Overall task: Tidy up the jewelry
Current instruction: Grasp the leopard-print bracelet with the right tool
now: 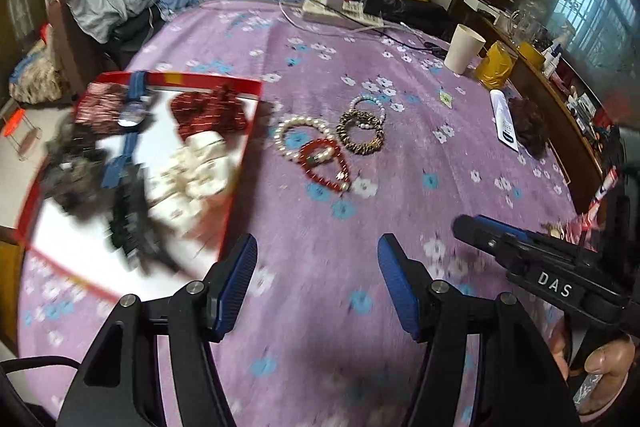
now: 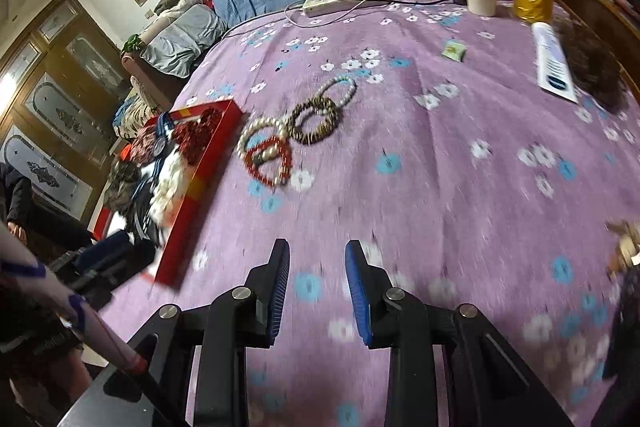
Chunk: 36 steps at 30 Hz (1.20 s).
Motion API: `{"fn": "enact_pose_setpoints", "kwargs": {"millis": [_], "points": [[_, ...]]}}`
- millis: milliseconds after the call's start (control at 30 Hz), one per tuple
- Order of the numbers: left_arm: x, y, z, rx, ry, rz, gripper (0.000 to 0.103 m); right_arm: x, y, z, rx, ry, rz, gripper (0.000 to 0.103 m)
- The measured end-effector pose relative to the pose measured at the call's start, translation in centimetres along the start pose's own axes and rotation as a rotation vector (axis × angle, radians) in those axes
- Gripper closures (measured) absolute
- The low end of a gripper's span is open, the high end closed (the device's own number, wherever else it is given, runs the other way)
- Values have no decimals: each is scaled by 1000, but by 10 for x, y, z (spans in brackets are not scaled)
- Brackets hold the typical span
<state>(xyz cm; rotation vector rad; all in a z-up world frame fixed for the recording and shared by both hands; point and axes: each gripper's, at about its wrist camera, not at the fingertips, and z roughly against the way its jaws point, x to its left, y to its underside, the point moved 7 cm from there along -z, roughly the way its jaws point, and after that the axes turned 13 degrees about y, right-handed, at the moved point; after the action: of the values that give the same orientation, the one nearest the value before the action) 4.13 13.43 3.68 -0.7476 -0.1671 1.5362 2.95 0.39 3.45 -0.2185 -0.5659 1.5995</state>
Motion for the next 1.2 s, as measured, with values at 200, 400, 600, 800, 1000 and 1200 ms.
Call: {"fn": "enact_pose_setpoints", "kwargs": {"millis": [200,400,600,800,1000,1200], "points": [[15,-23,-54,55,9,18,55,9,-46,-44,33,16,27,72],[31,-40,-89,91,0,62,57,21,-82,-91,74,47,66,72],[37,-44,-111,123,-31,43,57,18,-98,-118,100,81,52,72],[31,-43,-117,133,-65,10,57,18,-94,-123,111,202,137,72],[5,-19,-112,175,-27,-31,57,-7,-71,-105,120,308,167,73],[-26,23,-96,234,75,-63,57,-53,-25,-73,135,350,113,74]]}}
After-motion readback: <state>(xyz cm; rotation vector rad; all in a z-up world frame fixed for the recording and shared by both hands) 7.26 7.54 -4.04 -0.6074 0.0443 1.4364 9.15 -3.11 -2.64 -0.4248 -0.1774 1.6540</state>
